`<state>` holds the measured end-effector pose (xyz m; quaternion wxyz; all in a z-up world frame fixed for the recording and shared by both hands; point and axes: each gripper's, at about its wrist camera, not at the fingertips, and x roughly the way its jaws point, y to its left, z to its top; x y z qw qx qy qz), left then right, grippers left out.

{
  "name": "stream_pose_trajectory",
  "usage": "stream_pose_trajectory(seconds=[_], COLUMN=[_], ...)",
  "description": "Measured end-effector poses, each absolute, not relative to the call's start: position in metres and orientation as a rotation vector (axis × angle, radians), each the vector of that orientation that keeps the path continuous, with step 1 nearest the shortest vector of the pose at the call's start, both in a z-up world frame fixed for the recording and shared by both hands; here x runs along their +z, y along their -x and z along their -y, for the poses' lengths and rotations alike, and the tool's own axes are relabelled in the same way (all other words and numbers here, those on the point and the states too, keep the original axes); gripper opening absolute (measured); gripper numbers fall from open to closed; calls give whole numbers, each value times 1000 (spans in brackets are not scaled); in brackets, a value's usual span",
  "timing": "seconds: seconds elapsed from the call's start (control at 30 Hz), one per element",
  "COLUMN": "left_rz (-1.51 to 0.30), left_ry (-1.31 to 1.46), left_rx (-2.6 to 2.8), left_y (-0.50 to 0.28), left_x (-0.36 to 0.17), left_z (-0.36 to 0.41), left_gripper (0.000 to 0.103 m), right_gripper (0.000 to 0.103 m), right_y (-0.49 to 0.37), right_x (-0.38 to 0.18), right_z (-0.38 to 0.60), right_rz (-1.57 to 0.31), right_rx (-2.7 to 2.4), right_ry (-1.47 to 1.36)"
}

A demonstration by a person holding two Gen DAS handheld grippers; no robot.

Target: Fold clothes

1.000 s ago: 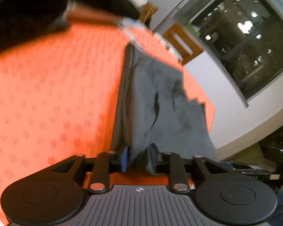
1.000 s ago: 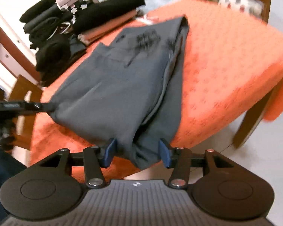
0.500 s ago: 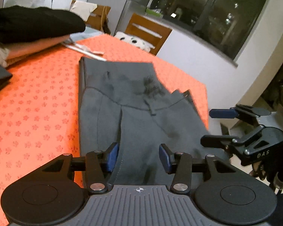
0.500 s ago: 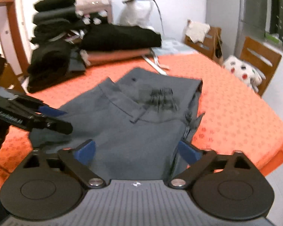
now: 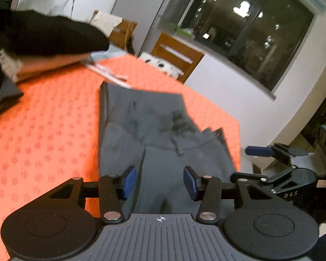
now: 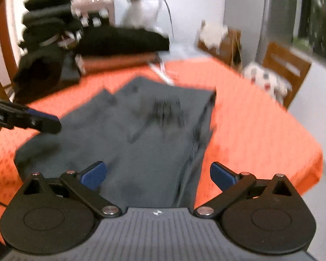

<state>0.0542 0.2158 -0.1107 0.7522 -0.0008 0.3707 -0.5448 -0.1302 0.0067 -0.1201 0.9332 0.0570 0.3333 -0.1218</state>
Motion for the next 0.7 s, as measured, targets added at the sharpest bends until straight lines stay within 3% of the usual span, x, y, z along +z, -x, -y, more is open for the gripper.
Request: stream_pose_trajectory(seconds=[0.17,0.27,0.37,0.6,0.67,0.7], left_rz=[-780,-848,-891,-783,-784,-796], left_ry=[-81,-158,-206,-162,-177,-179], left_rx=[-1210,-1177,-1152,-1213,-1216,-1210], left_y=[-59,-70,-78,-97,-106,-110], left_x=[-110,-132,-147,-120,-123,-126], left_z=[-184,-163,-152,-128,-115,-111], left_gripper=[41,41,33,33,33,33], right_gripper=[89,89,91,87,67,51], right_y=[108,97,86,84,73,67], right_x=[-124,-140,-166,-131,-131,-131], right_z=[2,6,14,19,23,25], right_rz=[-695,-732,-845,-709,-702,-704], right_rx=[-212,-207,-186,-177,-143,-128], right_ry=[-98,-83,-115,-72,-65,-65])
